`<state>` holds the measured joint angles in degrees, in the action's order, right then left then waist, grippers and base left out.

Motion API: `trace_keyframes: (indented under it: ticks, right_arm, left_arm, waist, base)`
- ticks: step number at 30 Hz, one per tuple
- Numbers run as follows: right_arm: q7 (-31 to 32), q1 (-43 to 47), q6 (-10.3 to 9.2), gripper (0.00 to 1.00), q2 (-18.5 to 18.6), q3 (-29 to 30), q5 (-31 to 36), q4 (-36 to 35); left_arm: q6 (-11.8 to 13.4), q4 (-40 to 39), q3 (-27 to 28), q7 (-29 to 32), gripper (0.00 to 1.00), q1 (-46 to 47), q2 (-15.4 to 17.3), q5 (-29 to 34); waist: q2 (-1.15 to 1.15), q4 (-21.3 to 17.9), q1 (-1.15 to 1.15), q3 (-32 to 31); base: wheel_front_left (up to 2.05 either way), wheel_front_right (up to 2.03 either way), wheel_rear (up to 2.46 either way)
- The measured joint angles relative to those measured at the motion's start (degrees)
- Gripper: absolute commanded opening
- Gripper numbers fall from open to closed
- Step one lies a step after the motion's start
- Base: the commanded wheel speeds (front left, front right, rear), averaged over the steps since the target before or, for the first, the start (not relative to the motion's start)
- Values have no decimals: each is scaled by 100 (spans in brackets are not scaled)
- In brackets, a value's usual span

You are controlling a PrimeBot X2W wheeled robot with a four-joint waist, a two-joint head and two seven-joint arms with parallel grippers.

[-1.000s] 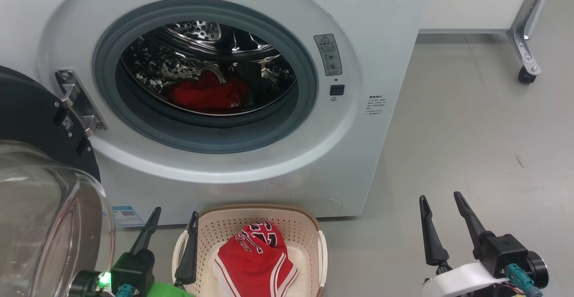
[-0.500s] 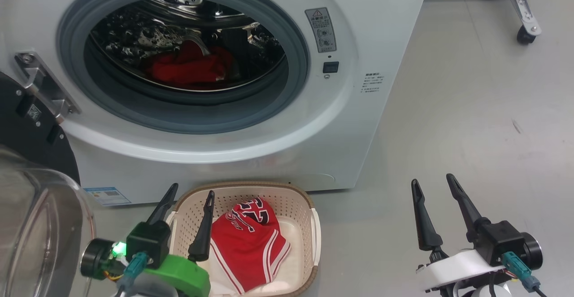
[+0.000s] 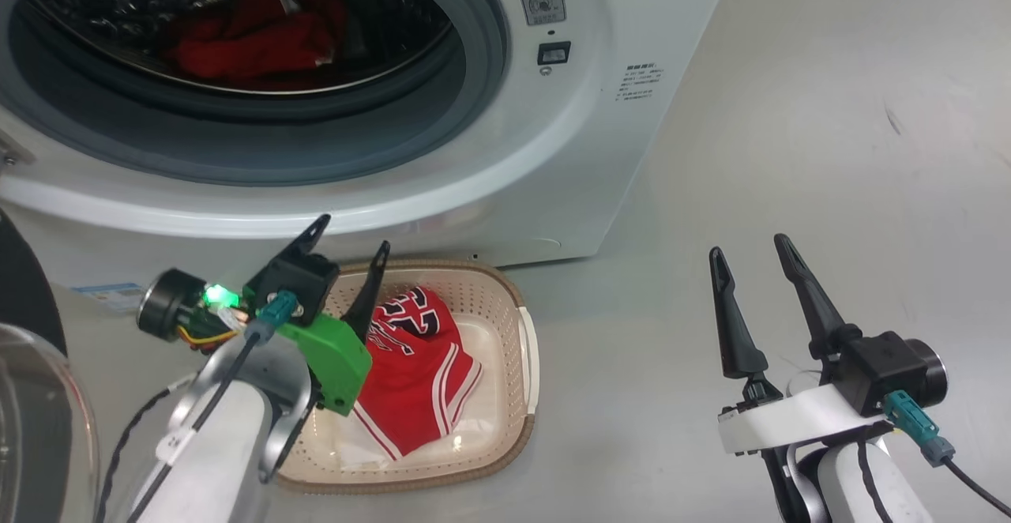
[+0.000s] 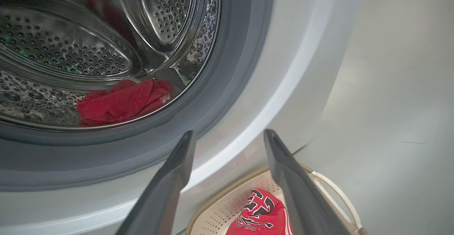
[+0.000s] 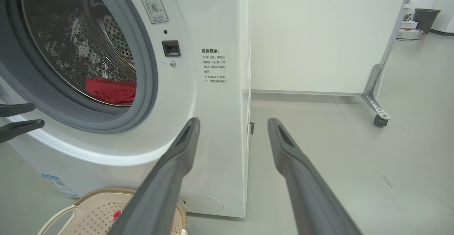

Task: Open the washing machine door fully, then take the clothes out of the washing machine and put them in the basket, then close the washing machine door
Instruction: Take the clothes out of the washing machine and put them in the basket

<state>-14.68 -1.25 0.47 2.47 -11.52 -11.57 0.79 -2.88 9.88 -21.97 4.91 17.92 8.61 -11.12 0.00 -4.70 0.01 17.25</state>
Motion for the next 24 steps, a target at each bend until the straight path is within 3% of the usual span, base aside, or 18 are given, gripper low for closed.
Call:
trace_keyframes:
  ticks: [12,24]
  right_arm:
    - [0,-544,-20,100,8,-240,-437,-113]
    - [0,-1010,-188,100,11,-537,-877,-199]
  left_arm:
    - [-297,736,-176,922,100,1645,570,544]
    - [-345,1479,276,1597,100,3016,1196,588]
  waist:
    - [0,-379,0,840]
    - [0,-941,0,1546]
  base:
    - [0,0,0]
    - [0,0,0]
